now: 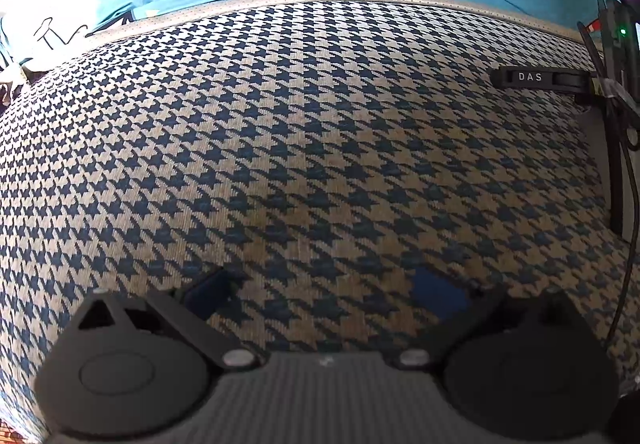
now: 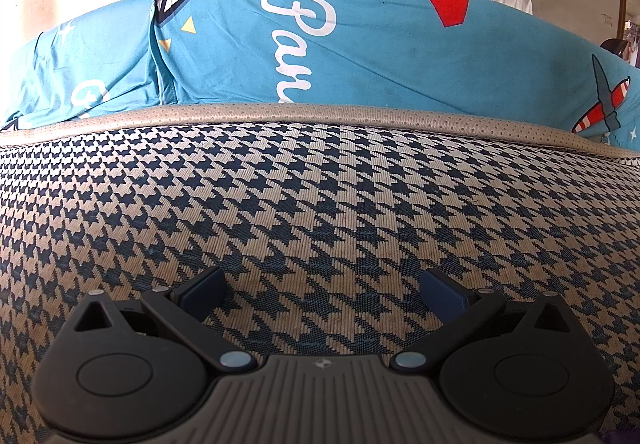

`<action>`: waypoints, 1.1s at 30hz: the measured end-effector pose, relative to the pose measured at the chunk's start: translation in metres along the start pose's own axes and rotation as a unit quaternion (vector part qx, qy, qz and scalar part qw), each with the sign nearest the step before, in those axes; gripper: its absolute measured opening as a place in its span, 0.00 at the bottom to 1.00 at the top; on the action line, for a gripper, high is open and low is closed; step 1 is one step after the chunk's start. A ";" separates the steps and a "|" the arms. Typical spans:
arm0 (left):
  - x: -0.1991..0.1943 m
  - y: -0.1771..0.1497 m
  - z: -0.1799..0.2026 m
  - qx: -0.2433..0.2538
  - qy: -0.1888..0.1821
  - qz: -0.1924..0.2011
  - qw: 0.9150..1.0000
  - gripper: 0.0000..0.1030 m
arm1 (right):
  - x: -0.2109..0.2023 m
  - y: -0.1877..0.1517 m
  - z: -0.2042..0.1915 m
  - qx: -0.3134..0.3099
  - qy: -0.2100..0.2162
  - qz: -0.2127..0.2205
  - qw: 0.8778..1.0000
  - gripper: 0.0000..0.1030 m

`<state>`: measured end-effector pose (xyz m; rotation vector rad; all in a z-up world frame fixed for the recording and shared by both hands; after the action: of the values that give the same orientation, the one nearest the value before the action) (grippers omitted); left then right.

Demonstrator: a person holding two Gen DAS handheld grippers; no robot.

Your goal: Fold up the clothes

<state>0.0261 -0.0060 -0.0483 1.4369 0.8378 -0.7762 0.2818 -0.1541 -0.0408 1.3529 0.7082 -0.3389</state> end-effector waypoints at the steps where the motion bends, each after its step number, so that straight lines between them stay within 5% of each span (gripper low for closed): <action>1: -0.002 -0.002 0.003 0.001 0.002 0.002 1.000 1.00 | 0.000 0.000 0.000 0.000 0.000 0.000 1.000 1.00; 8: -0.018 -0.013 0.026 0.009 0.016 0.016 1.000 1.00 | 0.000 0.000 0.000 0.000 0.000 0.000 1.000 1.00; 15: -0.011 -0.007 -0.010 -0.004 -0.009 0.003 1.000 1.00 | 0.001 0.000 -0.001 -0.001 -0.001 0.000 1.000 1.00; 23: -0.021 -0.001 0.023 -0.004 -0.005 -0.001 1.000 1.00 | 0.000 0.000 -0.002 -0.002 -0.001 0.000 1.000 1.00; 33: -0.048 -0.028 0.014 -0.007 -0.010 0.006 1.000 1.00 | 0.002 0.001 -0.006 -0.002 -0.001 0.000 1.000 1.00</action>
<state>-0.0222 -0.0219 -0.0223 1.4182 0.8174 -0.7719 0.2824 -0.1473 -0.0421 1.3490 0.7067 -0.3400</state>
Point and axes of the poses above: each gripper's, at about its wrist camera, not at the fingertips, and x roughly the way its jaws point, z to its right, y to its top, the point moved 6 cm from there along x, roughly the way its jaws point, and after that the axes turned 2 degrees about -z, right-handed, at the moved point
